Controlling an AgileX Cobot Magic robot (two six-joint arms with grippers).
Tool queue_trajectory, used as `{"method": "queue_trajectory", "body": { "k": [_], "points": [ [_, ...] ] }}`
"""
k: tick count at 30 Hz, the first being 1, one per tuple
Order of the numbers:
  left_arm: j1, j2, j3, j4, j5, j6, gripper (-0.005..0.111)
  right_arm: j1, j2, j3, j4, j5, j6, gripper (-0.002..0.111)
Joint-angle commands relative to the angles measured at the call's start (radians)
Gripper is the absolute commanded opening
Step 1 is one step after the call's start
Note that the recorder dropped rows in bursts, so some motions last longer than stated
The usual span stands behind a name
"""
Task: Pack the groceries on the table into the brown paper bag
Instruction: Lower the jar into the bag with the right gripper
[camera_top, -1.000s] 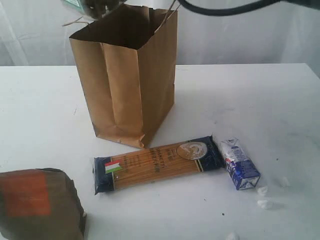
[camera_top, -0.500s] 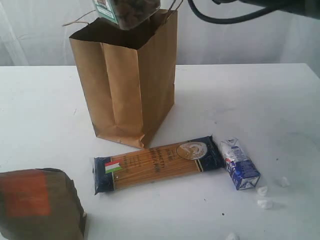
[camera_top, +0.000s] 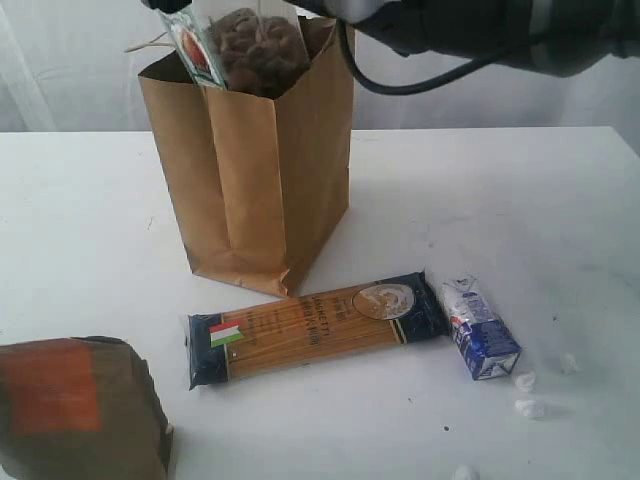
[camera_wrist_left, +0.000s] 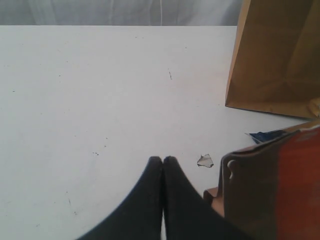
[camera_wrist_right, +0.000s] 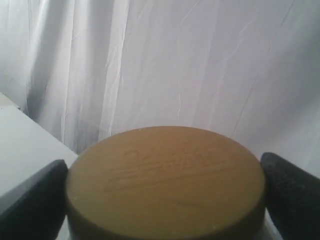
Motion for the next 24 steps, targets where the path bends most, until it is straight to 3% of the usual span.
{"method": "queue_trajectory", "body": {
  "k": [1, 7, 13, 24],
  "points": [
    [-0.007, -0.008, 0.002, -0.01, 0.003, -0.006, 0.0, -0.017, -0.004, 0.021, -0.003, -0.038, -0.002, 0.054],
    [-0.007, -0.008, 0.002, -0.01, 0.003, -0.006, 0.0, -0.033, -0.004, 0.054, 0.004, -0.026, -0.002, 0.054],
    [-0.007, -0.008, 0.002, -0.01, 0.003, -0.006, 0.0, -0.057, -0.003, 0.054, 0.194, -0.021, 0.001, 0.054],
    [-0.007, -0.008, 0.002, -0.01, 0.003, -0.006, 0.0, -0.061, 0.026, 0.054, 0.284, 0.029, 0.001, 0.054]
  ]
}}
